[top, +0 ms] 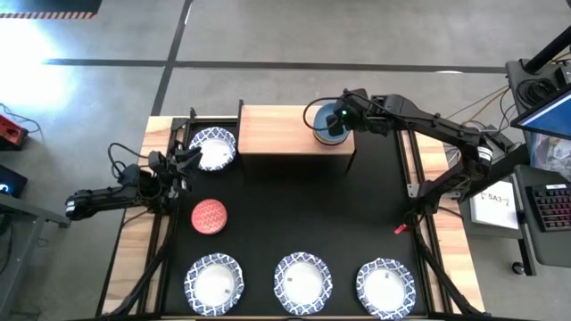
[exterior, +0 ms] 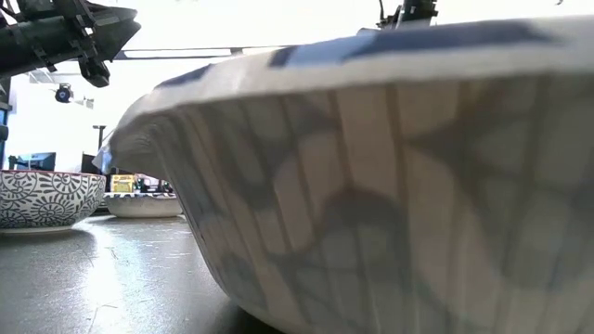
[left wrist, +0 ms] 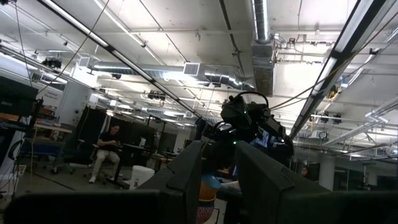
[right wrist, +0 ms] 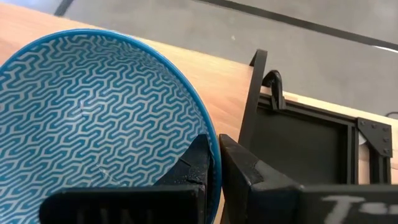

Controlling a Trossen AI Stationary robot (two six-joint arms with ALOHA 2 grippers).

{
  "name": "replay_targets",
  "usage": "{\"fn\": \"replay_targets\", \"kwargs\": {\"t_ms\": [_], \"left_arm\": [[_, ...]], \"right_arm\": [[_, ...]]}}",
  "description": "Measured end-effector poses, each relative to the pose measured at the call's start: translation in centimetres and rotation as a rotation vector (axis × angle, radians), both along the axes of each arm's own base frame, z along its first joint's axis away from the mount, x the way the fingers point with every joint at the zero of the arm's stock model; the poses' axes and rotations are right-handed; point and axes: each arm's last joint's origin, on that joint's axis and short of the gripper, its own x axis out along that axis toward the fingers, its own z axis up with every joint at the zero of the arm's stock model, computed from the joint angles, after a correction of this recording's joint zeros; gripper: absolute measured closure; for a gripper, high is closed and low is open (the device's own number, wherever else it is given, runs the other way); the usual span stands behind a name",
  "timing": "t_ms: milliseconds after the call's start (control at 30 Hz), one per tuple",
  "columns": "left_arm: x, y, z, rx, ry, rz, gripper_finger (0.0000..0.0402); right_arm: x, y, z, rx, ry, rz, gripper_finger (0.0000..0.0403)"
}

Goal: Place and stack bowls onto a shelf
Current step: Stack the light blue bowl on top of the yellow stacked bowls on the shelf

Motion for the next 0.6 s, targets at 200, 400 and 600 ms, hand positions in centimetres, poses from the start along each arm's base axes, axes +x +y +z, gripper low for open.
{"fn": "replay_targets", "kwargs": {"t_ms": [200,400,600], "left_arm": [[0.0,0.0,0.0,0.000,0.002,0.000,0.0319],[0.0,0.0,0.0,0.000,0.001,0.000,0.0319],[0.0,0.0,0.0,0.000,0.002,0.000,0.0319]], "right_arm": [[0.2,-0.1,-0.2,0.002,0.006,0.000,0.0390],[0.5,-0.2,-0.6,0.002,0.040,0.035,0.0389],[1.1,-0.5,-1.3,0.005,0.078,0.050,0.0356]]}}
